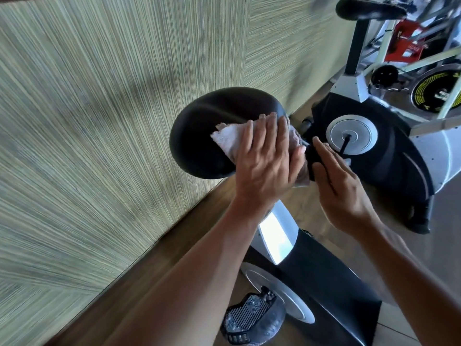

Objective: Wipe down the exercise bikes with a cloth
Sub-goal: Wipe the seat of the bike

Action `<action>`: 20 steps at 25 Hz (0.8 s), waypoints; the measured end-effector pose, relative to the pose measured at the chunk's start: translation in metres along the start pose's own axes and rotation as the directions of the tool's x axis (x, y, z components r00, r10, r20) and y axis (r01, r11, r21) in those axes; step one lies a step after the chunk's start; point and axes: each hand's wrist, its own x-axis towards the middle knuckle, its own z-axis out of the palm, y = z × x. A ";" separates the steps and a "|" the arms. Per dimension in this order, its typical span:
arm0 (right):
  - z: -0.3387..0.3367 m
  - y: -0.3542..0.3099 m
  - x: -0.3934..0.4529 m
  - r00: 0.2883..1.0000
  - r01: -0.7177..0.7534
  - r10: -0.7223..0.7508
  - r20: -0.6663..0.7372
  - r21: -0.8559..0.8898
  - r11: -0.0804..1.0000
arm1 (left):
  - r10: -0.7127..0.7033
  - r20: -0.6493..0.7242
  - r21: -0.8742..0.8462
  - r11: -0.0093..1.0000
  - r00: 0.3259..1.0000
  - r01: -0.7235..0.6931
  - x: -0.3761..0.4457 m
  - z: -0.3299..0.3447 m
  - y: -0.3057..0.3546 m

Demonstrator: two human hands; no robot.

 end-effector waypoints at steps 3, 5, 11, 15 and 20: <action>0.008 -0.010 0.001 0.998 0.038 -0.040 -0.043 -0.061 0.997 | 0.181 -0.038 0.117 0.978 0.983 -0.175 -0.003 0.002 -0.014; 0.009 -0.011 0.006 0.993 0.097 -0.104 -0.051 -0.122 0.988 | 0.311 -0.009 0.233 0.925 0.950 -0.300 -0.002 -0.003 -0.035; 0.018 -0.027 0.027 0.961 0.252 -0.272 -0.054 -0.233 0.939 | 0.315 -0.006 0.369 0.883 0.949 -0.291 -0.031 -0.025 -0.088; 0.018 -0.032 0.022 0.971 0.219 -0.230 -0.064 -0.145 0.965 | 0.283 -0.124 0.451 0.870 0.951 -0.200 -0.026 -0.003 -0.066; 0.011 -0.025 0.016 0.968 0.244 -0.242 -0.059 0.036 0.969 | 0.362 -0.307 0.427 0.879 0.880 -0.212 -0.013 0.027 -0.032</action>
